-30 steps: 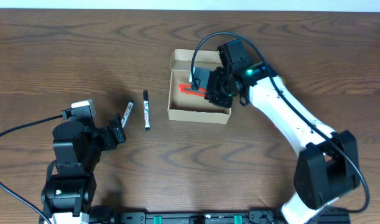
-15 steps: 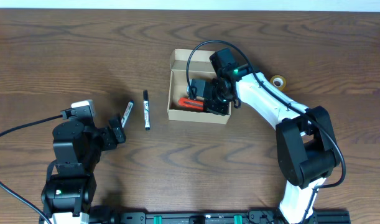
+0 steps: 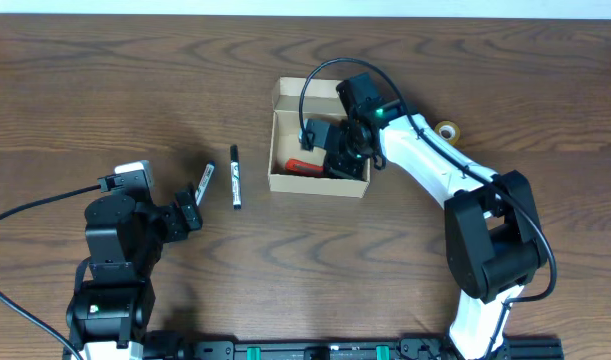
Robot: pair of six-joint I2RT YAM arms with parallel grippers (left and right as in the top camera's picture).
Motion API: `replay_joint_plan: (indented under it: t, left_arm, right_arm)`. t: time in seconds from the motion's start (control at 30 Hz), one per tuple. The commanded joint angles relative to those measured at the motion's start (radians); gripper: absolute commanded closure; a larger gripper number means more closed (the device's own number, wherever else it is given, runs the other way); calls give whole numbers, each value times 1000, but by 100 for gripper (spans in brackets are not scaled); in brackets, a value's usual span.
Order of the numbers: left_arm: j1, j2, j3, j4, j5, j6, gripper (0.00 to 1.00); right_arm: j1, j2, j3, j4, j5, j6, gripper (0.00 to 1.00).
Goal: Pack container
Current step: 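Open the right gripper and move it toward the yellow tape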
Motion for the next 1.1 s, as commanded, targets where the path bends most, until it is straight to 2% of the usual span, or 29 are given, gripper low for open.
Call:
replay_joint_plan:
  t: [0.0,0.13,0.2,0.23,0.27,0.33,0.37,0.43,0.53,0.57,0.6,0.63,0.67,0.73,0.83,1.07]
  left_arm:
    - [-3,-1,26,0,-1,18,5]
    - [-3,-1,26,0,-1,18,5]
    - [-3,-1,26,0,-1,18,5]
    - [-3,-1,26,0,-1,18,5]
    - [-3,-1,26,0,-1,18,5]
    - [-3,-1,26,-1,-1,18,5]
    - [-3,-1,26,-1,-1,18,5]
    - [-3,-1,26,-1,-1,18,5]
    - [-3,-1,26,-2,-1,18,5]
    - [-3,-1,26,-2,-1,18,5]
    - [-3,-1,26,-3,-1,18,5]
    - [-3,-1,26,-3,-1,18,5]
    - [-3,-1,26,-4,-1,18,5]
    - [-3,-1,26,-4,-1,18,5]
    - [-3,-1,26,-4,-1,18,5]
    - [-3,-1,26,-5,0,18,5]
  right_arm:
    - [-4,-61,61,-2,16,51,70]
    - [-30,-131,111,25,106,206,74]
    - [-67,-168,125,81,185,383,72]
    - [-85,-182,129,104,221,479,66]
    - [-111,-199,132,127,255,596,54]
    - [-176,-242,135,160,264,828,46]
    - [-211,-266,135,166,245,898,44]
    - [-264,-301,135,175,209,942,46]
    - [-341,-338,135,170,155,948,41]
    - [-362,-340,135,152,158,954,43]
    - [-380,-339,135,126,185,988,51]
    - [-402,-337,134,76,243,1078,59]
    - [-423,-331,132,14,314,1174,62]
    - [-460,-315,121,-86,396,1285,60]
    - [-501,-286,81,-131,401,1292,58]
    - [-537,-235,-60,-109,403,1307,55]
